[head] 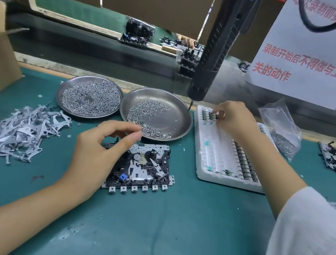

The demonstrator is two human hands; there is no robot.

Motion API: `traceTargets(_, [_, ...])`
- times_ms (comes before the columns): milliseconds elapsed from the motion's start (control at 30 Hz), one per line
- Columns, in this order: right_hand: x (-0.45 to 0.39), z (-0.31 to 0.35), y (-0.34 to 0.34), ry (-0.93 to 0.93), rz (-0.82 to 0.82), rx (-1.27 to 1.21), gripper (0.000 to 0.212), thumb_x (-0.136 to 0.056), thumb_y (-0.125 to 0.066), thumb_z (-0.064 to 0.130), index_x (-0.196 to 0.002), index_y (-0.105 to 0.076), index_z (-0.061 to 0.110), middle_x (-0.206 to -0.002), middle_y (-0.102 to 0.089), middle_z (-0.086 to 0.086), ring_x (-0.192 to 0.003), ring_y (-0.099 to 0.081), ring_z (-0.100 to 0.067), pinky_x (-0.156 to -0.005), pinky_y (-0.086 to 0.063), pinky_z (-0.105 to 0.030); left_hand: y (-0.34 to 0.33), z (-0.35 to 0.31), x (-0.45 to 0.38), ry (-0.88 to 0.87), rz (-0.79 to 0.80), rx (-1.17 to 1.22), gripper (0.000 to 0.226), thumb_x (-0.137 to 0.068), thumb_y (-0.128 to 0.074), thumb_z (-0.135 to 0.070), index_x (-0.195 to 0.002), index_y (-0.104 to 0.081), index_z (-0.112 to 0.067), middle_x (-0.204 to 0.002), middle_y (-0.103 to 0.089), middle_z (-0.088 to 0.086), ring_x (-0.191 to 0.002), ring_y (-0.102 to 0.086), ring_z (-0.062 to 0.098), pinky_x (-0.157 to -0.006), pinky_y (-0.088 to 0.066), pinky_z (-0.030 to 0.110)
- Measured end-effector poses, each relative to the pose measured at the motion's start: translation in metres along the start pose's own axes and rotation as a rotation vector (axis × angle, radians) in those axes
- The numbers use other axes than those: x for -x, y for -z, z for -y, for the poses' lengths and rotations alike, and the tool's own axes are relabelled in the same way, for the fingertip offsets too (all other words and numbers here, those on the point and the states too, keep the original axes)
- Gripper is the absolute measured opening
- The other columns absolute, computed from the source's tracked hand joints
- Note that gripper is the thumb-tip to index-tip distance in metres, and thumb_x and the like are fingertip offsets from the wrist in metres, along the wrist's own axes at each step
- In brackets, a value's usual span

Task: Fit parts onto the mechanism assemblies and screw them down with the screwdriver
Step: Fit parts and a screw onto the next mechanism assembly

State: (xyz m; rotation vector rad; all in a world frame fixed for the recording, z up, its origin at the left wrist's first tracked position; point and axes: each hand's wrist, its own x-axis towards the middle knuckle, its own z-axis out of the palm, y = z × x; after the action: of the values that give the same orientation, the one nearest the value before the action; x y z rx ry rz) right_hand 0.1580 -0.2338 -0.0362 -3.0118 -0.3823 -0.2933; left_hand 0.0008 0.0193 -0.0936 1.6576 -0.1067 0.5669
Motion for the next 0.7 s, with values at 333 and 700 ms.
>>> traceTargets(333, [-0.008,0.001,0.005,0.051,-0.016,0.117,0.032,-0.084,-0.05,-0.007,-0.102,-0.072,0.008,-0.106,-0.069,-0.013,-0.096,-0.062,-0.031,-0.084,-0.051,-0.039,0.0,-0.002,0.001,0.022,0.014,-0.022,0.011,-0.073,-0.071,-0.033,-0.084,-0.072,-0.036,-0.085,-0.071,-0.01,-0.079,-0.064,0.005,-0.075,-0.048,0.014])
traceTargets(700, [0.112,0.06,0.05,0.042,0.512,-0.994,0.01,-0.079,-0.07,-0.002,-0.082,-0.074,0.006,-0.08,-0.073,-0.015,-0.068,-0.068,-0.015,-0.066,-0.056,-0.023,-0.002,-0.005,0.003,0.043,0.035,-0.006,0.015,-0.073,-0.072,-0.029,-0.085,-0.073,-0.038,-0.085,-0.072,-0.013,-0.079,-0.064,0.002,-0.071,-0.049,0.015])
